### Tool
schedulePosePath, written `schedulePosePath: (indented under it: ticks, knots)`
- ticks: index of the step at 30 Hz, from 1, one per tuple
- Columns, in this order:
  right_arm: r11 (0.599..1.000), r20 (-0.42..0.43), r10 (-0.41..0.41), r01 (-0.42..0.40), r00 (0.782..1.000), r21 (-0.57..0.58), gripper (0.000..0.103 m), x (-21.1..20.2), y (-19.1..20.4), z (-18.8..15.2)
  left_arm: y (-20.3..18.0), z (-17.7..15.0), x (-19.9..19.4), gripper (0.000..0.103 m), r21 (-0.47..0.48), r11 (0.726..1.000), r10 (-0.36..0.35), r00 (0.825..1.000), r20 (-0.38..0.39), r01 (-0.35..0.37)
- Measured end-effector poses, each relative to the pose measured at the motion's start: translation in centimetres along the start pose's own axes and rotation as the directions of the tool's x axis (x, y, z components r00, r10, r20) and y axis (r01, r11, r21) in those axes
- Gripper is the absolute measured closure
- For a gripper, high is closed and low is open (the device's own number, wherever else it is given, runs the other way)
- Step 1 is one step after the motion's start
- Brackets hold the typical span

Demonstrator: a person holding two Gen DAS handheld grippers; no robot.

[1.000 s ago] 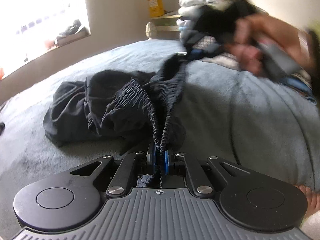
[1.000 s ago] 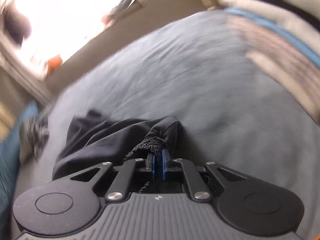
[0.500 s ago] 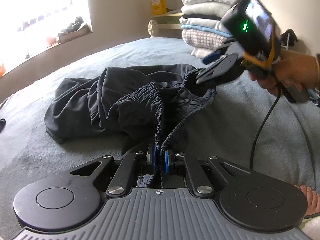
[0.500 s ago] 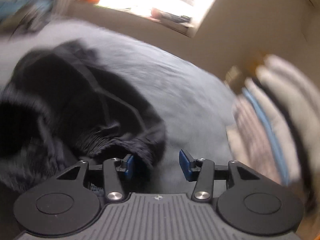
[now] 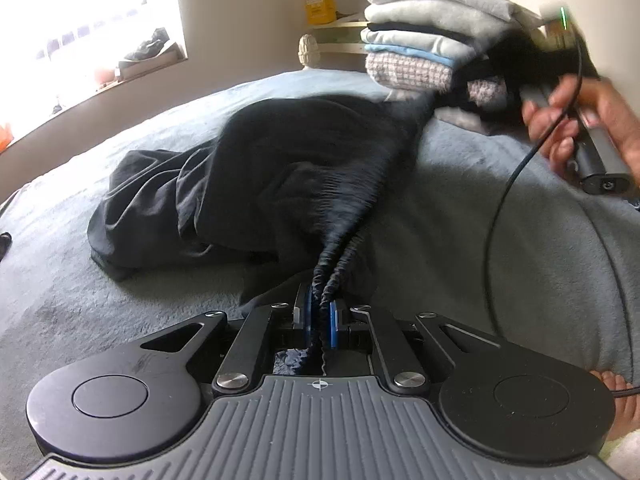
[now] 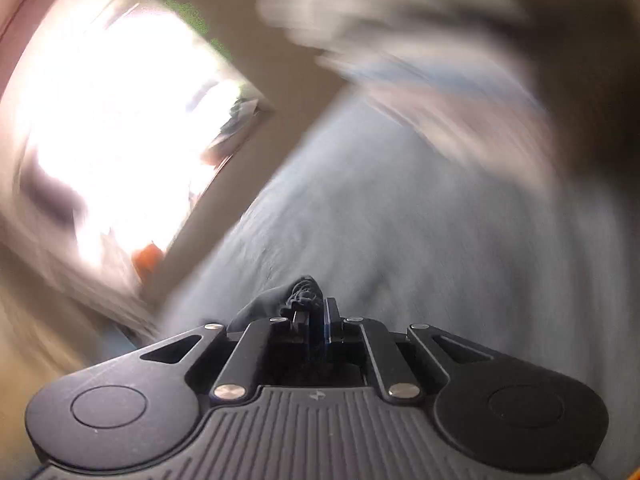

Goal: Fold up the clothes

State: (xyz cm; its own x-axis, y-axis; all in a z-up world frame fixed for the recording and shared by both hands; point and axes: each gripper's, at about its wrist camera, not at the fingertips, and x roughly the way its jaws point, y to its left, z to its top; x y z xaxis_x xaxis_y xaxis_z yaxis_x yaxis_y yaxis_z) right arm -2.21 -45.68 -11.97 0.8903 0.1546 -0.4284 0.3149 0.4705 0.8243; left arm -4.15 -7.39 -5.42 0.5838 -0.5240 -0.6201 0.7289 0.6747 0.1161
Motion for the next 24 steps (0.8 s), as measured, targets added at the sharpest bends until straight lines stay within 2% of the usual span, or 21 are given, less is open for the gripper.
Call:
schedulePosePath:
  ticks: [4,5,6,8,13,16,19,21,24]
  knots:
    - [0.981,-0.101,-0.073,0.089,0.992,0.170,0.091,0.1,-4.5,0.0,-0.1,-0.3,0.0,0.097,0.005,1.000,0.000,1.000,-0.001,0.000]
    - [0.976,-0.110,-0.070,0.091,0.991,0.200,0.082,-0.2,-5.2,0.0,0.0,-0.4,0.0,0.097,0.002,1.000,0.000,1.000,-0.001,0.000]
    - [0.974,-0.106,-0.059,0.081,0.993,0.211,0.069,-0.8,-5.3,0.1,0.1,-0.5,-0.1,0.097,-0.002,1.000,0.000,1.000,-0.001,0.000]
    - [0.976,-0.106,-0.053,0.074,0.993,0.206,0.060,-1.8,-4.9,0.1,0.2,-0.6,-0.1,0.097,-0.010,1.000,0.000,1.000,-0.002,0.000]
    - [0.978,-0.149,-0.091,0.116,0.985,0.174,0.056,-3.1,-4.5,0.0,0.6,-0.6,-0.2,0.097,-0.023,1.000,0.001,1.000,0.002,-0.001]
    - [0.972,-0.145,-0.072,0.102,0.987,0.211,0.048,-4.1,-4.8,-0.1,0.6,-0.6,-0.3,0.097,-0.025,1.000,0.001,1.000,0.003,-0.001]
    - [0.971,-0.164,-0.074,0.109,0.984,0.213,0.044,-2.9,-4.6,-0.1,0.5,-0.7,-0.3,0.097,-0.027,1.000,0.001,1.000,0.003,-0.001]
    - [0.975,-0.191,-0.086,0.122,0.978,0.185,0.036,-1.3,-3.8,-0.2,0.5,-0.7,-0.4,0.097,-0.031,1.000,0.004,1.000,0.005,-0.003]
    - [0.979,-0.217,-0.129,0.160,0.968,0.131,0.036,1.2,-2.6,-0.3,0.7,-0.8,-0.4,0.097,-0.048,0.999,0.004,1.000,0.008,-0.004]
